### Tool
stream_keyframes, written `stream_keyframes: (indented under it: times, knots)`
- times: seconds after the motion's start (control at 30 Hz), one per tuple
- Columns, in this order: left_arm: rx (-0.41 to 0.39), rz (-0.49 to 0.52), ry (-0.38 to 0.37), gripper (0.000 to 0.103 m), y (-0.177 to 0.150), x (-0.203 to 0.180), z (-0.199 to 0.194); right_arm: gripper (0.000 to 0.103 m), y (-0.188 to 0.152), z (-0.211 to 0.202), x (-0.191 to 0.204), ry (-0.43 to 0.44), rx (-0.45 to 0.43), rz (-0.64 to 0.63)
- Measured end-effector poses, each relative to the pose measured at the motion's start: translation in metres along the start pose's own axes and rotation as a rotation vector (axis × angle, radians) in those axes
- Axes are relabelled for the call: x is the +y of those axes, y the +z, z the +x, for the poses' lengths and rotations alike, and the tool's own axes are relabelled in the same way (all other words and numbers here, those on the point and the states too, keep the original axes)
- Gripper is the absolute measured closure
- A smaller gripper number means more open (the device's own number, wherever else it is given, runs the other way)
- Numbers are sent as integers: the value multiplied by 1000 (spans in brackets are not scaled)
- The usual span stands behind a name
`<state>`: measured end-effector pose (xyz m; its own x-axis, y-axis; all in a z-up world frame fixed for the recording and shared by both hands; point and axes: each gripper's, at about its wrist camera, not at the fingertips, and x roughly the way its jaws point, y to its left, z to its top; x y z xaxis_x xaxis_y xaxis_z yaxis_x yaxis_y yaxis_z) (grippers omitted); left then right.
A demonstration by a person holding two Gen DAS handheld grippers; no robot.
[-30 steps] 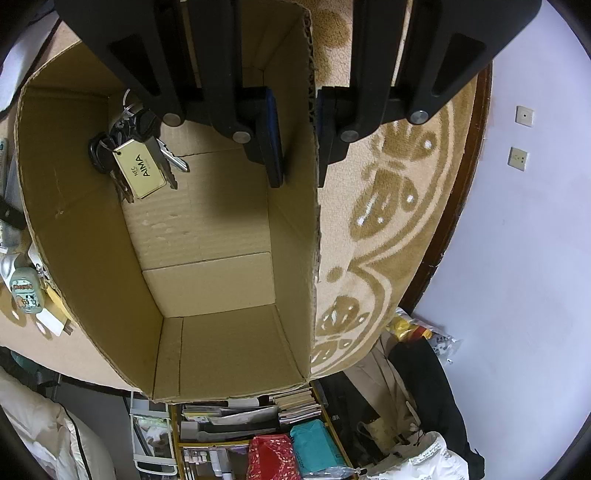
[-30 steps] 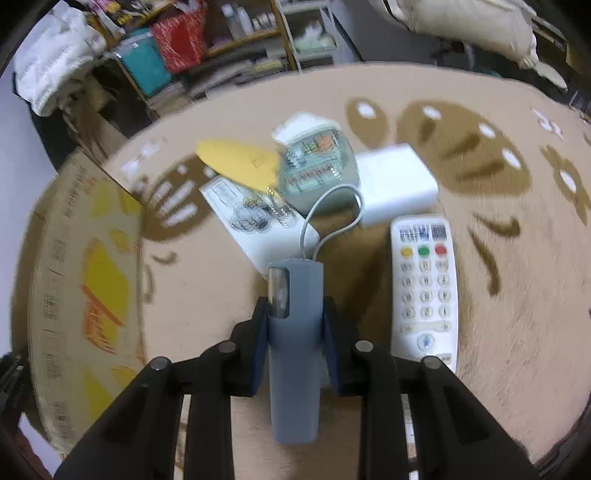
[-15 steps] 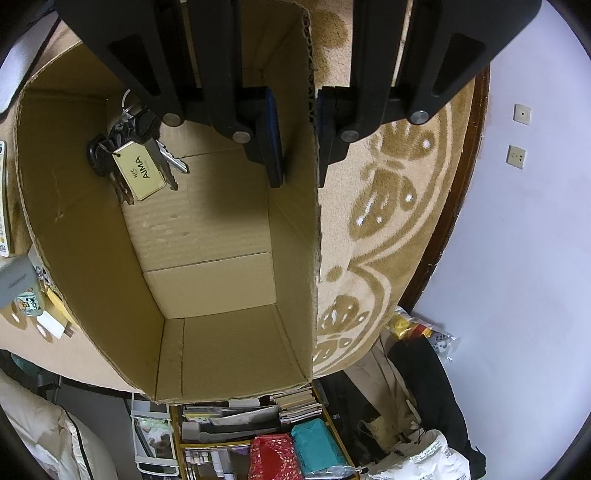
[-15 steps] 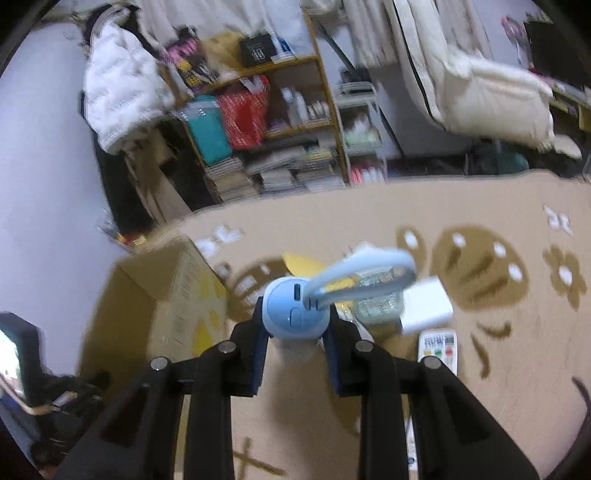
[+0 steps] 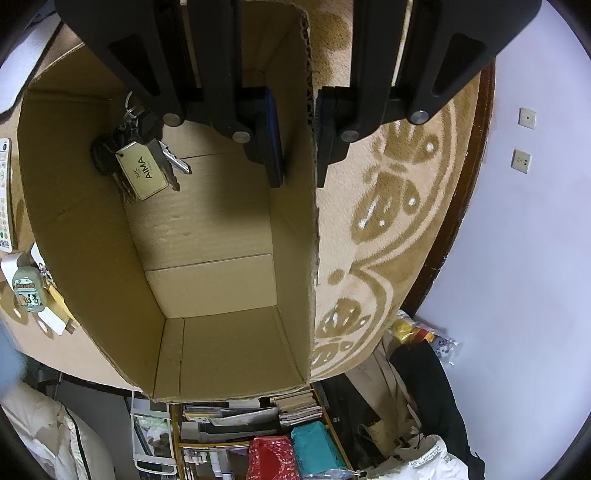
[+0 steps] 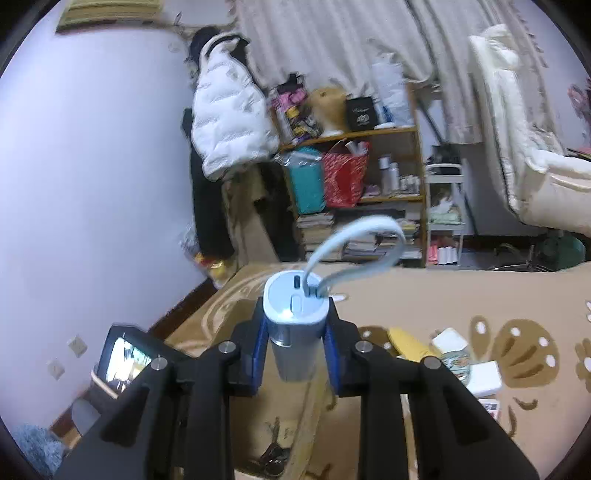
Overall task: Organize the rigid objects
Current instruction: 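Carry the power bank into the box and release with the right gripper, then move the open right gripper back over the green Cheers case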
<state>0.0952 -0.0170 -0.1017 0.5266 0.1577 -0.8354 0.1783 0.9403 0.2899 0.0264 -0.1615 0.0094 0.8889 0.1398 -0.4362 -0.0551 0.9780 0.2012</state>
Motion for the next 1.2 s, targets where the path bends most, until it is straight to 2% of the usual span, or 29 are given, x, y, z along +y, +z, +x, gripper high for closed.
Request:
stream_keyframes:
  times: [0.23, 0.43, 0.6, 0.63, 0.9, 0.93, 1.03, 1.2]
  knots:
    - [12, -20, -27, 87, 1, 5, 2, 75, -34, 45, 10, 59, 158, 29]
    - [14, -20, -30, 87, 1, 6, 1, 75, -56, 66, 4, 33, 264, 33]
    - [28, -37, -43, 87, 1, 10, 2, 75, -58, 70, -6, 49, 279, 75]
    - [34, -42, -65, 87, 1, 10, 3, 75, -58, 70, -9, 52, 277, 89]
    - [46, -68, -79, 88, 2, 13, 4, 73, -40, 63, -19, 21, 208, 104]
    - [47, -66, -83, 88, 2, 13, 4, 68, -38, 62, -21, 10, 204, 100]
    - [45, -64, -80, 88, 1, 13, 4, 45, -33, 63, -31, -39, 187, 82]
    - [46, -65, -81, 88, 1, 13, 4, 35, -27, 69, -53, -103, 184, 62]
